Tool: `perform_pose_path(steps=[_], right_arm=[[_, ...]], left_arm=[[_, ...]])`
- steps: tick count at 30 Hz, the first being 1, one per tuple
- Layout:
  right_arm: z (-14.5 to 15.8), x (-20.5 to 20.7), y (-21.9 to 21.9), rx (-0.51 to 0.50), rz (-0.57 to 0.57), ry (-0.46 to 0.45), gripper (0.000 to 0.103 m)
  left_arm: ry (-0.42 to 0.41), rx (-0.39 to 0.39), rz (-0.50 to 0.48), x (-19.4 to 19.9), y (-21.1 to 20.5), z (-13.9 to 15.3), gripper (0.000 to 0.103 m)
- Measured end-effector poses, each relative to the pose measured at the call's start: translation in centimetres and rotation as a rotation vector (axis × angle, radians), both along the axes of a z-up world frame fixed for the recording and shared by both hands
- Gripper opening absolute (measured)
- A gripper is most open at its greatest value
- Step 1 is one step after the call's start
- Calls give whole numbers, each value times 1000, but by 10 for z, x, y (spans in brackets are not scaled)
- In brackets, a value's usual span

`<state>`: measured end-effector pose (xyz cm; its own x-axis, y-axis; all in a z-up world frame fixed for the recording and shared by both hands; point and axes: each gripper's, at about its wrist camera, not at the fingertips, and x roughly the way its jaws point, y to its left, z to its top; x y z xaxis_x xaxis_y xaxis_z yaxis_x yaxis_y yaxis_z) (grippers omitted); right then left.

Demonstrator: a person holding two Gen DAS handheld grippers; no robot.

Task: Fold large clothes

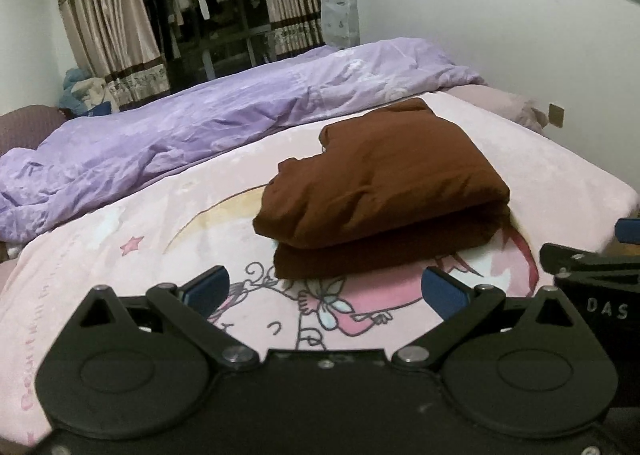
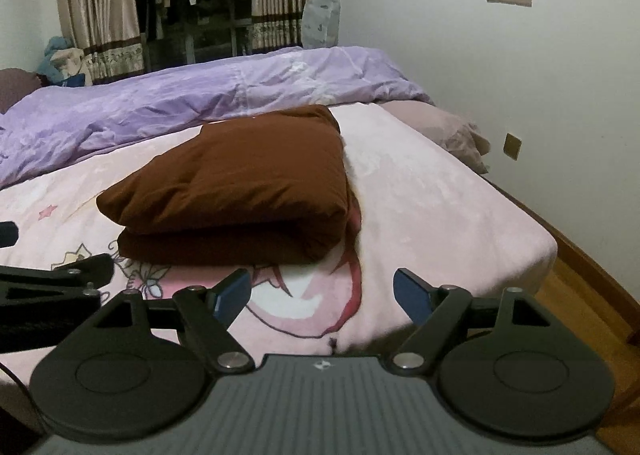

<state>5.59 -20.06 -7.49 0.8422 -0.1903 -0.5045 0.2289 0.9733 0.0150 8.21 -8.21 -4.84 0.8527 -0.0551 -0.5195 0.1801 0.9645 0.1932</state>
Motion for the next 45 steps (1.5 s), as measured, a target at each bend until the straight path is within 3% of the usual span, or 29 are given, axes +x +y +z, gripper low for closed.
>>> perform_pose_path(steps=[12, 45], right_arm=[[-8, -1, -4, 36, -4, 7, 95], [-8, -5, -3, 35, -6, 2, 95]], left_arm=[[25, -3, 8, -3, 4, -8, 103], [-3, -19, 19, -12, 8, -4, 103]])
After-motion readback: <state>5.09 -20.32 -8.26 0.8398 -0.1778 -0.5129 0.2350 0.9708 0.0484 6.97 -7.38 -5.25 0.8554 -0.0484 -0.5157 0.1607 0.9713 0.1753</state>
